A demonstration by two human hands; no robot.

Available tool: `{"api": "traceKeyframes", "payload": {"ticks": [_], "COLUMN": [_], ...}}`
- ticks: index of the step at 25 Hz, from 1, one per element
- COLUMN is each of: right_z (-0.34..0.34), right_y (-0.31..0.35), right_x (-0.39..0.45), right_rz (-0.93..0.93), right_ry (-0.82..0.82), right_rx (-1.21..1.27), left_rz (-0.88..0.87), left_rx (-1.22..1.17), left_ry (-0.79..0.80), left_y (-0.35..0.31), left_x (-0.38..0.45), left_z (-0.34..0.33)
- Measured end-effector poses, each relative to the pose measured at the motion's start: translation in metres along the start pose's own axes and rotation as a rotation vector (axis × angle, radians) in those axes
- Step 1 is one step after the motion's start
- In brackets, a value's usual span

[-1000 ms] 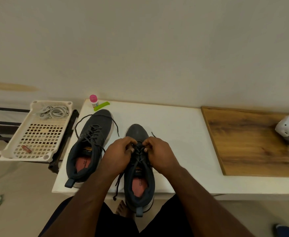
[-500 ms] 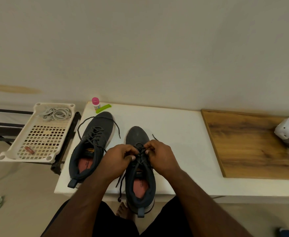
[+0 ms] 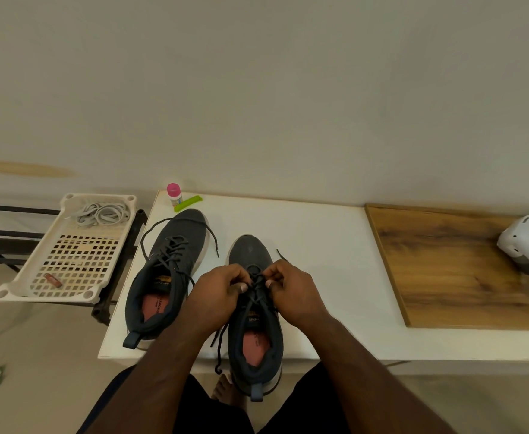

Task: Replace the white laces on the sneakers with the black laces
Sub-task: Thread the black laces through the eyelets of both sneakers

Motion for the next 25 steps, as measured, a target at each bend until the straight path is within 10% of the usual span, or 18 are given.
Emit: {"api": "traceKeyframes", "payload": {"ticks": [25], "right_z": [-0.002], "right_y": [0.005], "right_x": [0.014], "right_rz": [0.016], "right_ry": [-0.024], "right_rx": [-0.091], "left_rz": [0.021], "left_rx": [0.03], "left_ry": [-0.129], "left_y": [0.016], "left_x": [0.009], "left_z": [0.003]}}
Point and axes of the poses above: each hand's wrist, its own x-axis towards the middle knuckle, its own z-axis out of the back of the hand, y = z × x, the point moved 9 cm from there along x, towards the middle knuckle, and after that the axes turned 9 degrees about -x, right-handed, at the moved point
